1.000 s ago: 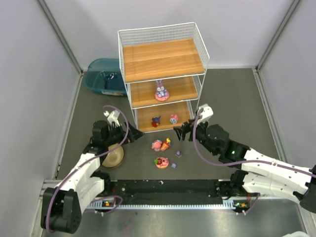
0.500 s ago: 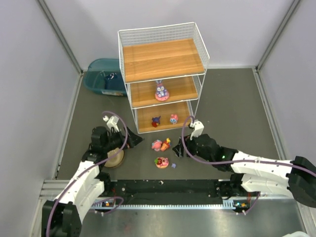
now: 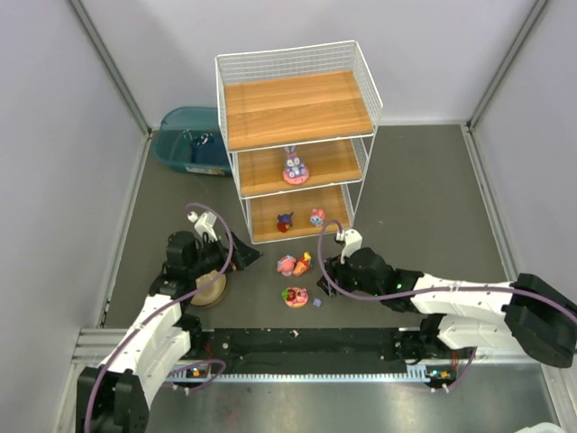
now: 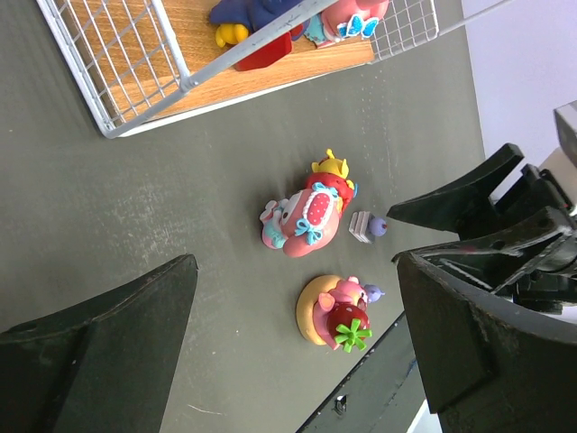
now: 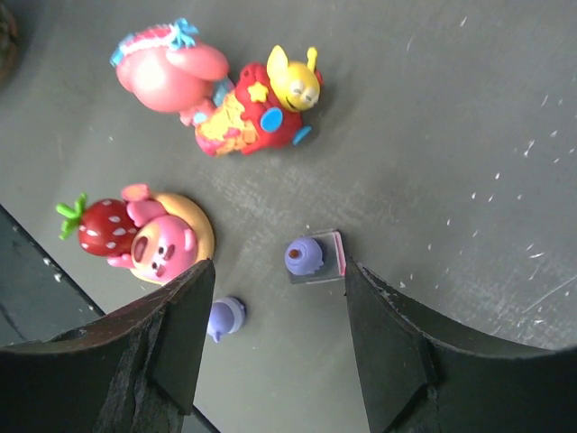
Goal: Place and organize the plastic toys onto the shelf
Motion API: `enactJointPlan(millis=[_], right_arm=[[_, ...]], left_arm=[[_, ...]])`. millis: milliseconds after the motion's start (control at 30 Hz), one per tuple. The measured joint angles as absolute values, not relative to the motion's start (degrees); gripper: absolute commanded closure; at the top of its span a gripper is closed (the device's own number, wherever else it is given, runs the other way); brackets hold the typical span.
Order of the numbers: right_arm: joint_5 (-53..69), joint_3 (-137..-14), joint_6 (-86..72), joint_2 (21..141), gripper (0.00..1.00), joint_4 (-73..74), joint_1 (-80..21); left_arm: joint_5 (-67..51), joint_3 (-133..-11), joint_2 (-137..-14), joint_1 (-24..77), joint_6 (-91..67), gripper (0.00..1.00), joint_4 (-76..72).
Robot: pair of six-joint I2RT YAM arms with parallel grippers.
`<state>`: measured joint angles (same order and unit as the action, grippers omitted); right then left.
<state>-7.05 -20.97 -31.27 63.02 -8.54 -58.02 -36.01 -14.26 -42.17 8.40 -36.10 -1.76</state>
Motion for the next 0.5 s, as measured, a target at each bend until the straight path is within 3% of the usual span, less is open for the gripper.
enactJointPlan(millis=[500], right_arm=[[-6.5, -22.2, -28.2, 71.0, 0.41, -8.1, -58.9]], left_arm=[[-36.0, -14.3, -42.9, 8.4, -36.1, 0.01, -2.7]])
